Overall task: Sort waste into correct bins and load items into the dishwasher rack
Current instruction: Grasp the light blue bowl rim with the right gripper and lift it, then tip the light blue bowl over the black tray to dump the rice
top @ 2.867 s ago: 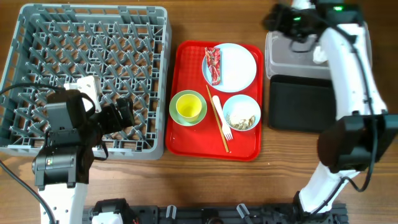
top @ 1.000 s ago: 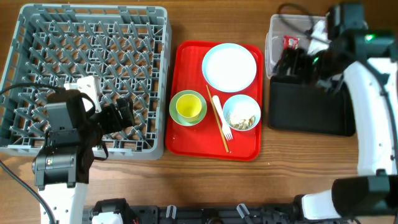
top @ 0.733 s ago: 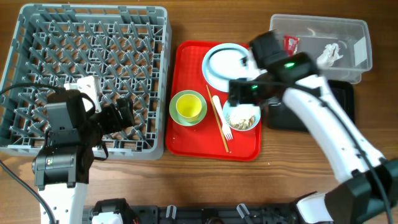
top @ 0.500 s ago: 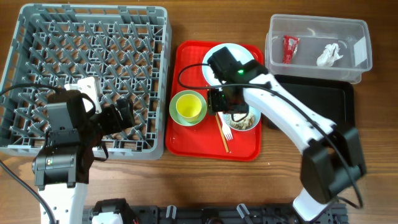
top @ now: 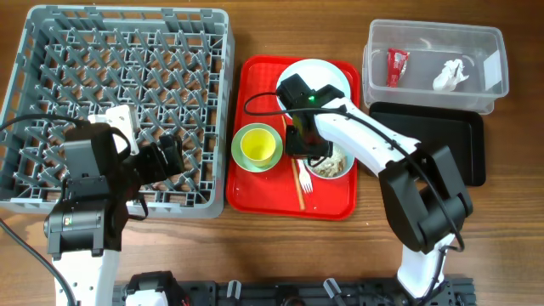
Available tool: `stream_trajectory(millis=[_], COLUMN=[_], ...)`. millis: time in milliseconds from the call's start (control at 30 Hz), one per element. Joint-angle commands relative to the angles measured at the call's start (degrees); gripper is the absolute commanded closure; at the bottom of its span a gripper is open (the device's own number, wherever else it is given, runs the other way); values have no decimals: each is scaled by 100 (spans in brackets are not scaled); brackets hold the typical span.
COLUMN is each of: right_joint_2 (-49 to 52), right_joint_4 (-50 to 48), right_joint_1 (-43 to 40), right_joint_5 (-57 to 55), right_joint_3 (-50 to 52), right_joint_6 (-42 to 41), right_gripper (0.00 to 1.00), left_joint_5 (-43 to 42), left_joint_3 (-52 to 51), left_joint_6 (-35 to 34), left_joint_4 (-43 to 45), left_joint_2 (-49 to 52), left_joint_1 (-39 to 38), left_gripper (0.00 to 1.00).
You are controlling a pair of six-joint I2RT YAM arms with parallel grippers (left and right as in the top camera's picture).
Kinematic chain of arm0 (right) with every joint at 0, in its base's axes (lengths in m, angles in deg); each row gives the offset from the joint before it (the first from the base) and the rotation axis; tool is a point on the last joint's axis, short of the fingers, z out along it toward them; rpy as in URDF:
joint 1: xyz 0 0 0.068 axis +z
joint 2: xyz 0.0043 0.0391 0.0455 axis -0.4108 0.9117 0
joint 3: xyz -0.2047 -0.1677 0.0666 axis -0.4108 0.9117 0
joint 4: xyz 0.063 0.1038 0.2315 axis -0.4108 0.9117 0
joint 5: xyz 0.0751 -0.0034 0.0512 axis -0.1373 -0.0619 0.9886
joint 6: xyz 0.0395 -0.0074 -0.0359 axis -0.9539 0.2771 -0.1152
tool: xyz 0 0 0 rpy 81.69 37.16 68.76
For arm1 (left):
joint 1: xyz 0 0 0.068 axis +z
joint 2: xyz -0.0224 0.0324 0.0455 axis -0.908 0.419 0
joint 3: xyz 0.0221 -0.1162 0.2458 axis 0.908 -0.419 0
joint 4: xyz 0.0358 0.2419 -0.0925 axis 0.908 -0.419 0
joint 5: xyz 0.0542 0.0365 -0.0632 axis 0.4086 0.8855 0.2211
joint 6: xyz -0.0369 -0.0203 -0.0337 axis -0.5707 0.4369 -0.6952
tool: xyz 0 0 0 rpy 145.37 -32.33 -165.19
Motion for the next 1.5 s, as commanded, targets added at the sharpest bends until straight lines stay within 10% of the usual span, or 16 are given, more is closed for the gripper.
stream_trajectory(millis=[0,367,833,1467], right_joint_2=[96,-1394,-1692,-1167], right_joint_4=[2,588,487,-1353], right_joint_1=[-22,-533,-3805,-6024], right_joint_5=[-116,151,4151,8408], right_joint_3=[50,-595,216,1963], right_joint_6=[-83,706,3106,2243], right_gripper=[96,96,96,96], left_joint_5=[-66,-66,-66,-66], left_joint_3=[103,103,103,103], left_joint_6=[-33,-31,-31,-31], left_joint_4=[-4,-2,-4,-4], left_joint_2=[-11,-11,-11,-11], left_joint_1=[37,37,37,37], left_gripper=[0,0,0,0])
